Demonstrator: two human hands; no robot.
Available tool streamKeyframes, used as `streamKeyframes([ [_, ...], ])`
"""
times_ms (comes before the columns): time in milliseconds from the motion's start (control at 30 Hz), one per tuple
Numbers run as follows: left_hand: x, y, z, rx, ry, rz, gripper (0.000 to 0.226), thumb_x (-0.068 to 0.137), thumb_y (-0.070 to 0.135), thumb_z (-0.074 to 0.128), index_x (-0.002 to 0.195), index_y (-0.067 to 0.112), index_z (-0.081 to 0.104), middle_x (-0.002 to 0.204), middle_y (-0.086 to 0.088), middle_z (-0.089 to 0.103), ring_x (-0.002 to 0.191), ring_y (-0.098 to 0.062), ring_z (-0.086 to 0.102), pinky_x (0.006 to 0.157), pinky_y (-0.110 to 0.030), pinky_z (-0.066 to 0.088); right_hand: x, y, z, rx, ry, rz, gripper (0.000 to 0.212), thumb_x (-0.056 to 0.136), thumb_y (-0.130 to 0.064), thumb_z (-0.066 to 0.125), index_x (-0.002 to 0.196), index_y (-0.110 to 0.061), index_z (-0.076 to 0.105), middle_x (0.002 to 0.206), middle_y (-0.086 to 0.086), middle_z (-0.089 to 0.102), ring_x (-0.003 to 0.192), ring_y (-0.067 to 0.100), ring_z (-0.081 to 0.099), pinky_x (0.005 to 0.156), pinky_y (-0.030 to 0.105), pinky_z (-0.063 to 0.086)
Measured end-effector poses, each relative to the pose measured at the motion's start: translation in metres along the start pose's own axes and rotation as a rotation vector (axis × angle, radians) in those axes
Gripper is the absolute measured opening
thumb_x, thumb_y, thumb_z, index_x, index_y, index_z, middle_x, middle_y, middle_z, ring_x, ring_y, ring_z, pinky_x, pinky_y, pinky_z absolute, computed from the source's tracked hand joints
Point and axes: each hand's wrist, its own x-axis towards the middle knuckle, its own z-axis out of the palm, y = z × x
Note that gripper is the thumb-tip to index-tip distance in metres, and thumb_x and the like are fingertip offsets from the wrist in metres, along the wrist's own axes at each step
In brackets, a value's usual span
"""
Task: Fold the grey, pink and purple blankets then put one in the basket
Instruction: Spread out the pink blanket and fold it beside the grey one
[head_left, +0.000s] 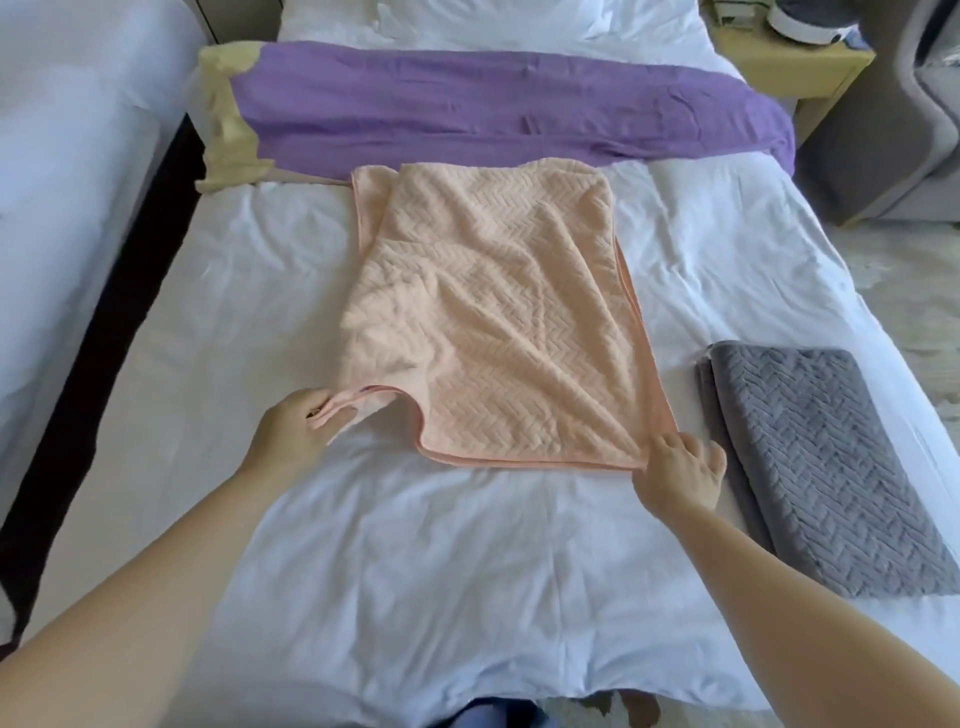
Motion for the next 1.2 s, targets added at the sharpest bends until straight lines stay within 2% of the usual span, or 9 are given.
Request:
streamKeyframes([
  [100,-0.017,0.004,-0.005,0.024,0.004,0.103,0.019,0.086,0.021,0.069,0.105,0.016,0.071,0.097,-0.004,0.067,0.089,-0.021,0.060,0.075,-0.028,0.041,-0.010,-0.042,0.000,0.248,-0.090,-0.153,0.046,0.086,-0.038,0.060,0.130,-0.028,0.051,0.136,-0.002,0.051,0.134,0.020,0.034,0.111,0.041,0.022],
  [167,-0.027,0.006,-0.012,0.037,0.023,0.142,0.022,0.084,0.022,0.071,0.106,0.019,0.072,0.096,-0.001,0.065,0.088,-0.020,0.060,0.076,-0.028,0.042,-0.023,-0.078,0.001,0.431,-0.115,-0.271,0.054,0.084,-0.046,0.064,0.131,-0.026,0.049,0.137,-0.002,0.051,0.133,0.021,0.037,0.109,0.041,0.029],
  [433,-0.031,-0.001,-0.057,-0.015,0.033,0.219,0.018,0.075,0.034,0.078,0.091,0.026,0.076,0.082,0.012,0.060,0.076,-0.009,0.059,0.068,-0.029,0.045,-0.073,-0.210,-0.005,0.618,-0.053,-0.530,0.077,0.071,-0.064,0.068,0.135,-0.028,0.043,0.137,-0.010,0.047,0.132,0.014,0.033,0.108,0.036,0.027],
  [500,-0.025,-0.013,-0.066,-0.005,-0.004,0.241,0.017,0.075,0.038,0.078,0.088,0.028,0.076,0.080,0.015,0.059,0.076,-0.008,0.059,0.067,-0.030,0.045,-0.078,-0.238,-0.003,0.575,0.031,-0.531,0.070,0.075,-0.059,0.067,0.133,-0.027,0.045,0.134,-0.010,0.049,0.130,0.014,0.036,0.105,0.035,0.026],
  [567,-0.020,-0.035,-0.076,0.013,-0.060,0.258,0.018,0.074,0.045,0.077,0.088,0.034,0.075,0.081,0.019,0.060,0.078,-0.004,0.059,0.067,-0.027,0.045,-0.080,-0.264,0.002,0.569,0.098,-0.496,0.043,0.085,-0.043,0.064,0.122,-0.023,0.055,0.124,-0.007,0.056,0.122,0.019,0.045,0.100,0.034,0.029],
  [667,-0.016,-0.082,-0.093,0.135,-0.146,0.296,0.022,0.075,0.057,0.070,0.090,0.042,0.071,0.083,0.017,0.060,0.077,-0.003,0.057,0.063,-0.027,0.045,-0.092,-0.292,0.012,0.625,-0.037,-0.490,0.016,0.093,-0.024,0.058,0.105,-0.016,0.065,0.104,-0.001,0.063,0.100,0.025,0.058,0.085,0.035,0.042],
  [800,-0.033,-0.158,-0.115,0.296,-0.305,0.267,0.029,0.079,0.061,0.062,0.089,0.037,0.074,0.083,0.013,0.065,0.082,-0.011,0.059,0.066,-0.030,0.046,-0.136,-0.317,0.031,0.532,-0.251,-0.585,0.016,0.092,-0.028,0.060,0.102,-0.019,0.069,0.096,-0.006,0.056,0.094,0.021,0.057,0.076,0.033,0.046],
  [1000,-0.084,-0.256,-0.117,0.256,-0.446,0.152,0.035,0.079,0.055,0.064,0.094,0.026,0.076,0.090,0.010,0.069,0.087,-0.017,0.061,0.072,-0.034,0.047,-0.204,-0.362,0.084,0.472,-0.322,-0.616,0.013,0.089,-0.028,0.063,0.095,-0.019,0.071,0.095,-0.010,0.052,0.090,0.021,0.057,0.067,0.029,0.041],
  [1200,-0.107,-0.290,-0.099,0.179,-0.456,0.124,0.031,0.086,0.035,0.068,0.112,0.019,0.072,0.110,0.001,0.070,0.102,-0.023,0.062,0.083,-0.031,0.046,-0.221,-0.368,0.122,0.410,-0.331,-0.581,0.020,0.091,-0.026,0.061,0.109,-0.023,0.070,0.107,-0.004,0.060,0.099,0.019,0.055,0.076,0.030,0.045],
])
